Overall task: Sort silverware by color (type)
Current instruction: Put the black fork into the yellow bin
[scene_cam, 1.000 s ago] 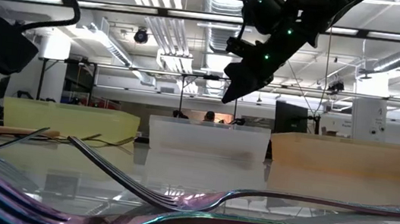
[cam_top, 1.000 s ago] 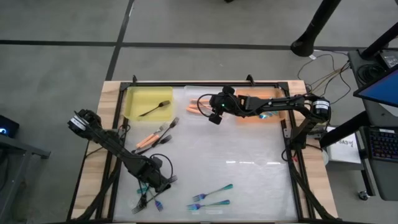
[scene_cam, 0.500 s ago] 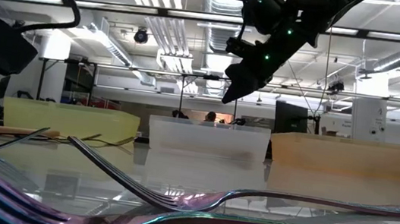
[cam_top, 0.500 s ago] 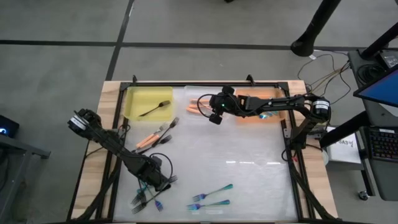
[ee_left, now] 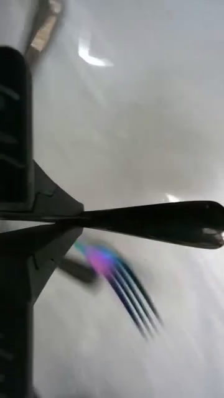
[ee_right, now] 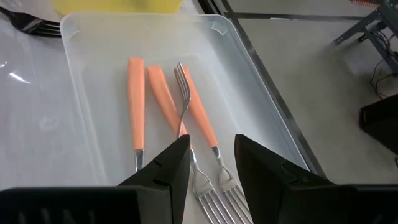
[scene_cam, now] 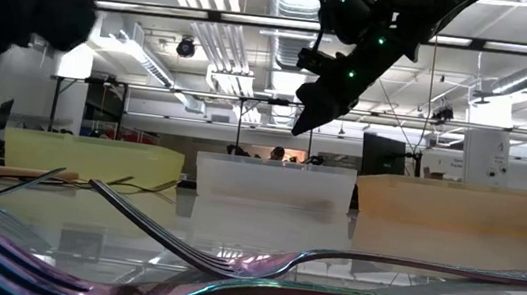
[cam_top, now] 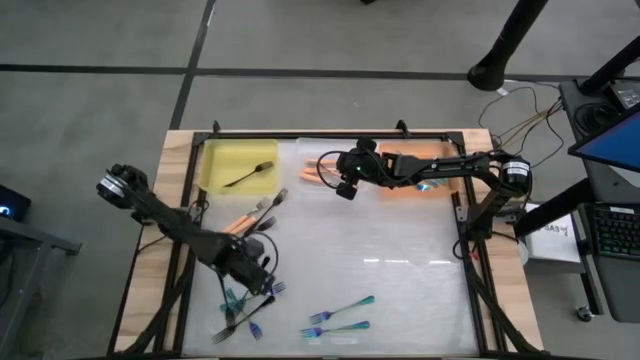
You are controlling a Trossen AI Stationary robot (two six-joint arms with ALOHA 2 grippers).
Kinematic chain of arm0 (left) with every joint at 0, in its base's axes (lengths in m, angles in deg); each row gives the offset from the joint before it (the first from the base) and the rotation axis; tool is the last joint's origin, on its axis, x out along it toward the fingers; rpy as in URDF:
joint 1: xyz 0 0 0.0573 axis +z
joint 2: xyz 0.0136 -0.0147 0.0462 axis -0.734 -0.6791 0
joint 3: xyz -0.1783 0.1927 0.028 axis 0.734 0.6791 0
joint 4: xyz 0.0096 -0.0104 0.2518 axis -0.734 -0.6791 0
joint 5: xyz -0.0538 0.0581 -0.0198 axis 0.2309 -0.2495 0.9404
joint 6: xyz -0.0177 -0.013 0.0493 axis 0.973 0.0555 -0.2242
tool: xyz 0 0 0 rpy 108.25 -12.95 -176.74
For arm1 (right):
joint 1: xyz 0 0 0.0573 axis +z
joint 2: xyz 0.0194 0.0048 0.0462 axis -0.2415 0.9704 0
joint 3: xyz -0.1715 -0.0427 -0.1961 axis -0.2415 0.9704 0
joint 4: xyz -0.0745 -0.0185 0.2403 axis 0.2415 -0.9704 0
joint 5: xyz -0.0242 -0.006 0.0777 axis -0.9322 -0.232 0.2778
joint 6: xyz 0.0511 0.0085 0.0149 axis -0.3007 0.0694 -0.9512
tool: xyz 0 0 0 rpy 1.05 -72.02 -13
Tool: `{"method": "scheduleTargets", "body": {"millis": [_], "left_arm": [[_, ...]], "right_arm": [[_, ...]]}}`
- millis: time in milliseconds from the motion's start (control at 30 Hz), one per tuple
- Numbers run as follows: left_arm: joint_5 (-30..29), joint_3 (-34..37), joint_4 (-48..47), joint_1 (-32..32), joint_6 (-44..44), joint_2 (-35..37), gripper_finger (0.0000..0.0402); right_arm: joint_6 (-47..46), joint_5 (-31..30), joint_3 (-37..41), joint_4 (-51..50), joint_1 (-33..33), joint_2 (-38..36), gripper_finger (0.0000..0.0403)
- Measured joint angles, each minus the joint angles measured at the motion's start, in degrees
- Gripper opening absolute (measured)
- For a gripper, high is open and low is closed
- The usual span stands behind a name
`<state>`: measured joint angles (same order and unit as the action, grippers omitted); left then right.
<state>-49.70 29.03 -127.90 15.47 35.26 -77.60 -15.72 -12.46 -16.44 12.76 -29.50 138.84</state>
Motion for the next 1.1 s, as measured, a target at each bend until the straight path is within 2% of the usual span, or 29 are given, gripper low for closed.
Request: {"method": "scheduleTargets", "body": {"millis": [167,267,467,633,767,867,1000,1100], "left_arm": [[-11.38,-3.81,-5.29,3.62,-5.3,3.82,0.0002],[-20.47,-7.2,-9.29,6.7,-11.27,5.56,0.0002],[-36.7,-14.38,-14.9,14.68,-29.18,6.73,0.0002],[-45.66,-19.91,-15.55,22.43,-48.72,6.71,0.0002],[-48.81,-22.54,-15.42,28.66,-64.68,6.71,0.0001],[-48.84,-22.23,-15.35,33.7,-72.51,6.73,0.0001],[-48.27,-18.46,-15.62,40.98,-79.28,6.73,0.0001],[-46.46,-15.0,-15.55,46.7,-79.96,6.73,0.0001]], "right_arm": [[0.14,0.01,0.0,0.53,0.0,0.0,0.0118],[0.15,0.0,-0.04,0.61,0.0,0.0,0.0118],[0.15,0.0,-0.04,0.63,0.0,0.0,0.0118],[0.0,0.0,-0.04,0.61,0.0,0.0,0.0118],[-0.03,0.02,-0.04,0.56,0.0,0.0,0.0118],[-0.04,0.02,-0.07,0.29,0.0,0.0,0.0118],[-0.04,0.0,-0.07,0.31,0.0,0.0,0.0118],[-0.04,0.02,-0.07,0.22,0.0,0.0,0.0118]]}}
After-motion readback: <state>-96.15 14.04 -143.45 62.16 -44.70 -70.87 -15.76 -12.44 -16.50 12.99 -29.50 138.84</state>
